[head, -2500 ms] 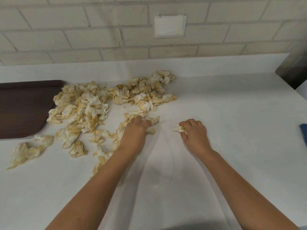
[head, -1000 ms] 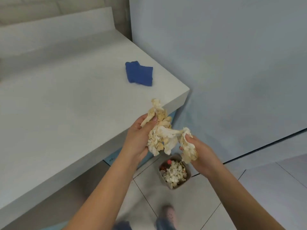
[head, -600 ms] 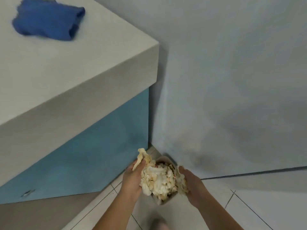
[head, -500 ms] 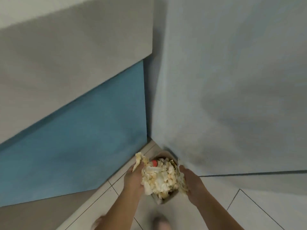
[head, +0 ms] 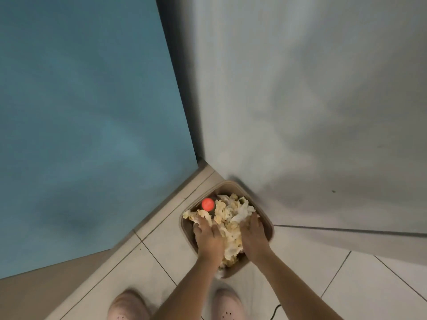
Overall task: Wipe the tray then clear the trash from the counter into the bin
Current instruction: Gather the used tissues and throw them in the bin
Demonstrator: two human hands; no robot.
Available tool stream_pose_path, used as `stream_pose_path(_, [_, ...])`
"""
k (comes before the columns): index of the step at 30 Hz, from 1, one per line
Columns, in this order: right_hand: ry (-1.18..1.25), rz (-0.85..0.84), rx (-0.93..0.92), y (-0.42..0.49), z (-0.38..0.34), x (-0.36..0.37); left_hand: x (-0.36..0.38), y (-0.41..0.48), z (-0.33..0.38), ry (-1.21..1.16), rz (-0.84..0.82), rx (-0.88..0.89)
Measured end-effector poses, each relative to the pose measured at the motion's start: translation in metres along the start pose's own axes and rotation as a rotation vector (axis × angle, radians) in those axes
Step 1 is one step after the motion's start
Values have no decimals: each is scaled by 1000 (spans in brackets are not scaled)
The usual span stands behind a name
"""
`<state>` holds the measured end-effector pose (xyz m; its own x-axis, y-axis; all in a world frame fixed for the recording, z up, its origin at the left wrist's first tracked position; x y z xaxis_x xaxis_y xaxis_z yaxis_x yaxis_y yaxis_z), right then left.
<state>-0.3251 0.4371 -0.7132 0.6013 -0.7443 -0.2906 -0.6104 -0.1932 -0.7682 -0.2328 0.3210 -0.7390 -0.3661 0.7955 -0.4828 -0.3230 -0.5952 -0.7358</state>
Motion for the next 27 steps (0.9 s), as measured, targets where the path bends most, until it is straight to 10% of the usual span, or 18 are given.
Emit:
stream_pose_path(12, [-547, -21, -542, -39, -12, 4, -34, -39, 26, 594, 144, 381])
stream_pose_path(21, [-984, -259, -293, -2, 18, 36, 18, -10, 8, 1862, -77, 504])
stream_pose_path(27, [-1107, -343, -233, 18, 26, 47, 35, 21, 13, 1825, -182, 464])
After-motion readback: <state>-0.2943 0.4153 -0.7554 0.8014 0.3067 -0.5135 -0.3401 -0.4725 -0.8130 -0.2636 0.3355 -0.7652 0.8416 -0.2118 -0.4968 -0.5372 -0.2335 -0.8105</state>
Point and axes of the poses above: each hand's wrist, its own y-axis towards the middle knuckle, its own x-axis out of the palm, z = x × y, the point moved 9 cm from there along y, towards the middle knuckle, and after that the axes turned 15 degrees about y, right-handed, at the moved point
